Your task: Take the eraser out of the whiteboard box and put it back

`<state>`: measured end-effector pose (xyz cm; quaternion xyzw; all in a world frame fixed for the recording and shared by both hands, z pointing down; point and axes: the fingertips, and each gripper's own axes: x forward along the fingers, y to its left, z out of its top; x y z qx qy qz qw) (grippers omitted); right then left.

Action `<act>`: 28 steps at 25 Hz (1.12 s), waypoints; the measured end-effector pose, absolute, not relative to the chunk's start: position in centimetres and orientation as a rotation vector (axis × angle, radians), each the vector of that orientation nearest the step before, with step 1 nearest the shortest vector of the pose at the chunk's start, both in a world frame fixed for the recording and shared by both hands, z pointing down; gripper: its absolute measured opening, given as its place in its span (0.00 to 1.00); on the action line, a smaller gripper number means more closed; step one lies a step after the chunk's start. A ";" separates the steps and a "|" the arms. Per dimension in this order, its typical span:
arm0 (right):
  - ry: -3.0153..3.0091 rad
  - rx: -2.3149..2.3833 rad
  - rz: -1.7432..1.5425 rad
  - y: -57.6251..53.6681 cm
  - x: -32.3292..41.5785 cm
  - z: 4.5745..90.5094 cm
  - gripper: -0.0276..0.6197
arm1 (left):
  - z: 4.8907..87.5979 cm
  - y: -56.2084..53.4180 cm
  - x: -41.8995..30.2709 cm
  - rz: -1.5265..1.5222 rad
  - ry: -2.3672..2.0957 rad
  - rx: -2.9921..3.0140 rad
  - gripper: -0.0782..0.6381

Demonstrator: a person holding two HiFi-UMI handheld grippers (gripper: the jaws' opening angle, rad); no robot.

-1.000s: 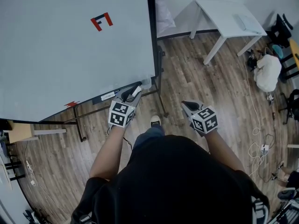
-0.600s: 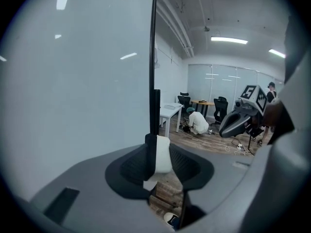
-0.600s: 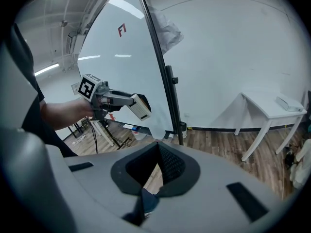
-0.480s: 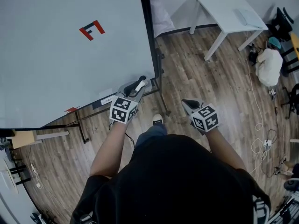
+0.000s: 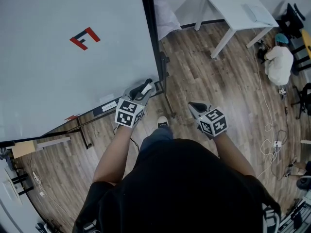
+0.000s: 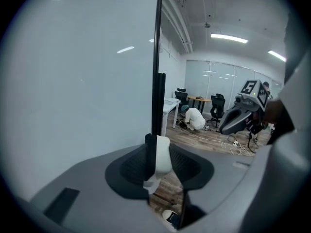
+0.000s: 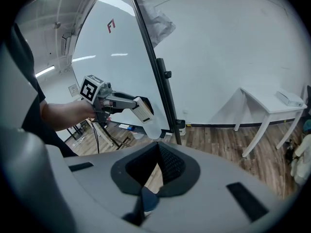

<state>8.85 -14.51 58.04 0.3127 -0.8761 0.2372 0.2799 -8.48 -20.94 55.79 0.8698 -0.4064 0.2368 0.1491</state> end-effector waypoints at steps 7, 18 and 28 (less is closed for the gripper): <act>-2.333 0.844 0.656 -15.3 8.8 58.8 0.04 | 57.9 -21.6 -8.7 0.694 -1.137 2.467 0.31; -2.300 0.853 0.681 -16.3 8.5 60.0 0.04 | 61.8 -22.5 -8.7 0.733 -1.063 2.430 0.31; -2.279 0.866 0.694 -16.7 8.6 60.4 0.04 | 63.9 -23.0 -8.4 0.767 -1.015 2.411 0.31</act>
